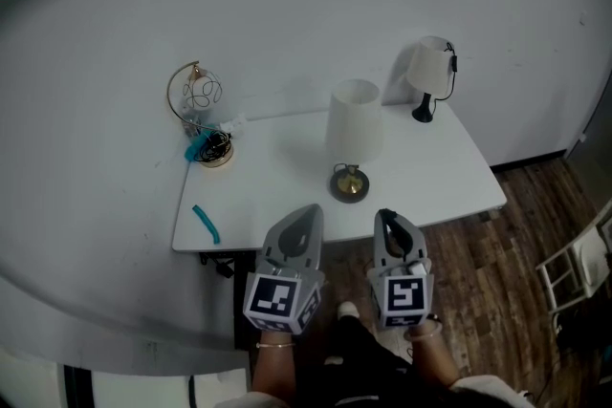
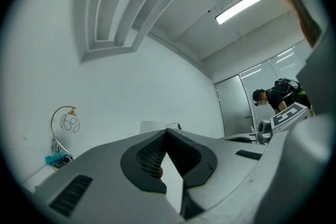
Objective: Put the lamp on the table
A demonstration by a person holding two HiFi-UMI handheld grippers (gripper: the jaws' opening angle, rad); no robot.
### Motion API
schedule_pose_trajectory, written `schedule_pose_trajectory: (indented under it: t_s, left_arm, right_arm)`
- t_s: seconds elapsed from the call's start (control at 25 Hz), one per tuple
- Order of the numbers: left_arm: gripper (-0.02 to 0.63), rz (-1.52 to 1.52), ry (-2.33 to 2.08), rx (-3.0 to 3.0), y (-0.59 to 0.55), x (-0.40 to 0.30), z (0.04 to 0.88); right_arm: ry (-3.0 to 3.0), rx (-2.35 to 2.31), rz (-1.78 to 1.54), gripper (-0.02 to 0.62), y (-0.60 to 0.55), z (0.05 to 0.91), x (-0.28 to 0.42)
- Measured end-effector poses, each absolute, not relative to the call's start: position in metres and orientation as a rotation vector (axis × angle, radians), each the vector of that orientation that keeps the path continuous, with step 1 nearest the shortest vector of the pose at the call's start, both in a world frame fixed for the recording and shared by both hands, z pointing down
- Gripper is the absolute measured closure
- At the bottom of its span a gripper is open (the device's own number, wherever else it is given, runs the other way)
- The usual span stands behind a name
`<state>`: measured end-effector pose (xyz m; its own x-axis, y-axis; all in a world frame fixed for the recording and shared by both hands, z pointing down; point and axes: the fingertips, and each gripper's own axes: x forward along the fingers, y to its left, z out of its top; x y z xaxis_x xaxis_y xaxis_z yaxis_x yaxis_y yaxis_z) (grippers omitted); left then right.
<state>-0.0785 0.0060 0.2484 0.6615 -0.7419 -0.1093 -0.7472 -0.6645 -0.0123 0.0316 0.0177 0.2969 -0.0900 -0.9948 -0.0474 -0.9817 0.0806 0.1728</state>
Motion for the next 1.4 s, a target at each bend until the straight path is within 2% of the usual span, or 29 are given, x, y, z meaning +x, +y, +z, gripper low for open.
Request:
schedule_pose_trajectory:
  t_s: [1.4]
  left_arm:
    - [0.607, 0.139, 1.32, -2.784, 0.014, -0.102, 0.259]
  right_arm:
    - [-2.258, 2.064, -0.16, 0.6, 0.038, 0.307, 0.031]
